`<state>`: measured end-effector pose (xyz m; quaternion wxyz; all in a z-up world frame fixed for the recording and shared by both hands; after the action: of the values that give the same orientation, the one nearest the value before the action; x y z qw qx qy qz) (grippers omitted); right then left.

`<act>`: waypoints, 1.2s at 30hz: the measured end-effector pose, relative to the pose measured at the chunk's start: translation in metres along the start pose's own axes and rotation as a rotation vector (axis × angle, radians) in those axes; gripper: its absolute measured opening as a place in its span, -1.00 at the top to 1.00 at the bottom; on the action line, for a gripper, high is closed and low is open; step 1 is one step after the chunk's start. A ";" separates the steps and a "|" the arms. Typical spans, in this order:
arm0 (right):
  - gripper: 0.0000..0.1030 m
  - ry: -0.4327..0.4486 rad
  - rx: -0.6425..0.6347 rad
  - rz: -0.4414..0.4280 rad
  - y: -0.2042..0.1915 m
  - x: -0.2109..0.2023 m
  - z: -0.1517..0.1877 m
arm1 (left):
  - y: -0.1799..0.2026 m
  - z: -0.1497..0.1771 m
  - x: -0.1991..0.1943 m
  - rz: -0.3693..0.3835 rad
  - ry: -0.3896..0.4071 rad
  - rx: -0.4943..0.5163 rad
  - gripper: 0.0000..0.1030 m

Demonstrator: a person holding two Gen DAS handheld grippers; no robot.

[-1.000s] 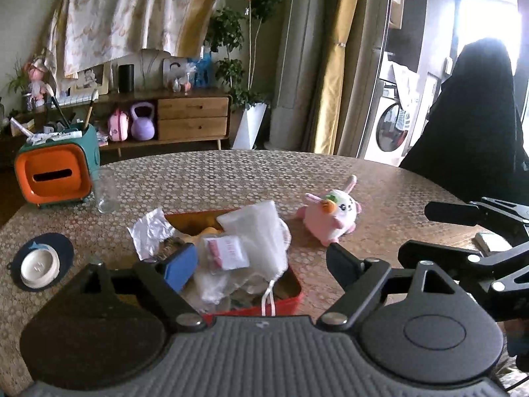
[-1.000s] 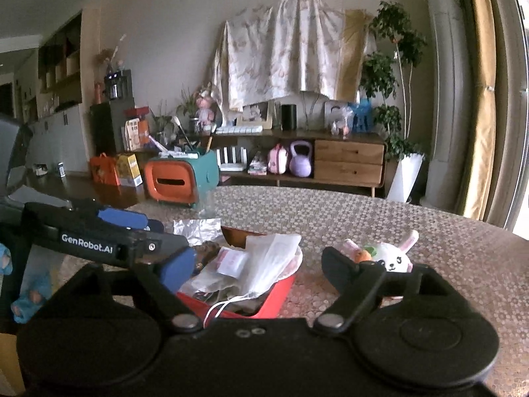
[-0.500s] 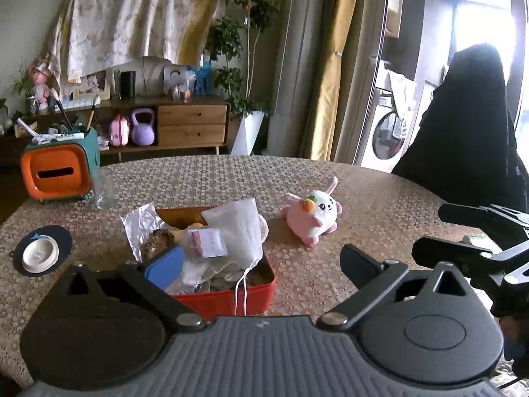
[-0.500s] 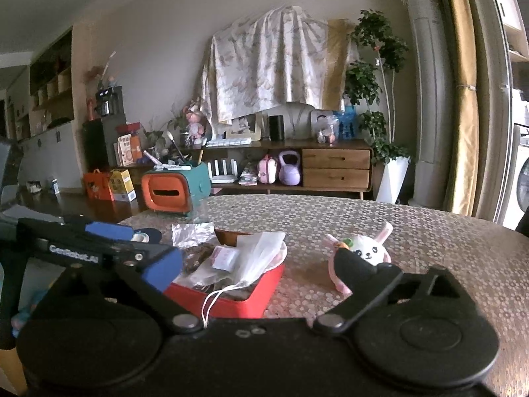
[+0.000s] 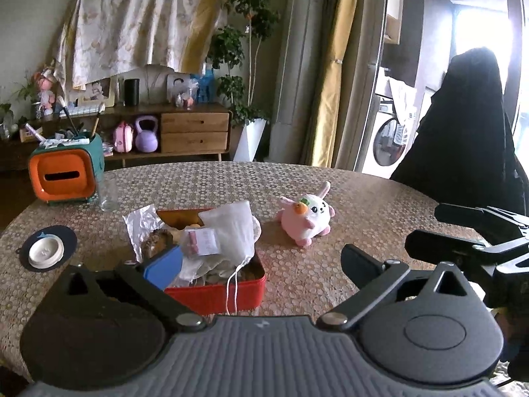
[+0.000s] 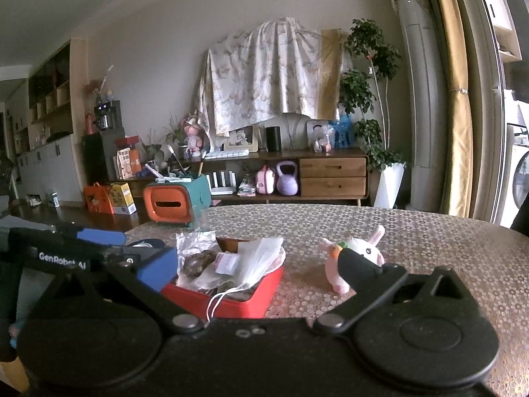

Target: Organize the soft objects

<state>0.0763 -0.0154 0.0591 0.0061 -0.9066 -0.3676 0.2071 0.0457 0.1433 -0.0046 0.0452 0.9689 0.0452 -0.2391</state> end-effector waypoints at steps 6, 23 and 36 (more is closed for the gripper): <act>-1.00 -0.003 0.016 -0.001 0.001 -0.002 0.001 | -0.006 0.002 0.001 -0.010 -0.019 -0.027 -1.00; -1.00 -0.015 0.037 0.000 0.003 0.001 0.004 | -0.001 0.003 0.000 -0.024 -0.015 -0.005 -1.00; -1.00 -0.017 0.046 0.005 0.003 0.002 0.007 | 0.001 0.006 0.005 -0.029 -0.025 -0.003 -1.00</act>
<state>0.0767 -0.0178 0.0511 0.0235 -0.9054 -0.3604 0.2232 0.0471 0.1419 -0.0118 0.0438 0.9650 0.0593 -0.2516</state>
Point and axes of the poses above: each gripper's, at about its wrist camera, not at the fingertips, and x roughly the way its jaws point, y to its right, z to its underside, the point moved 6 cm from there along x, roughly the way its jaws point, and after that the axes turned 4 degrees about x, right-handed, at the moved point
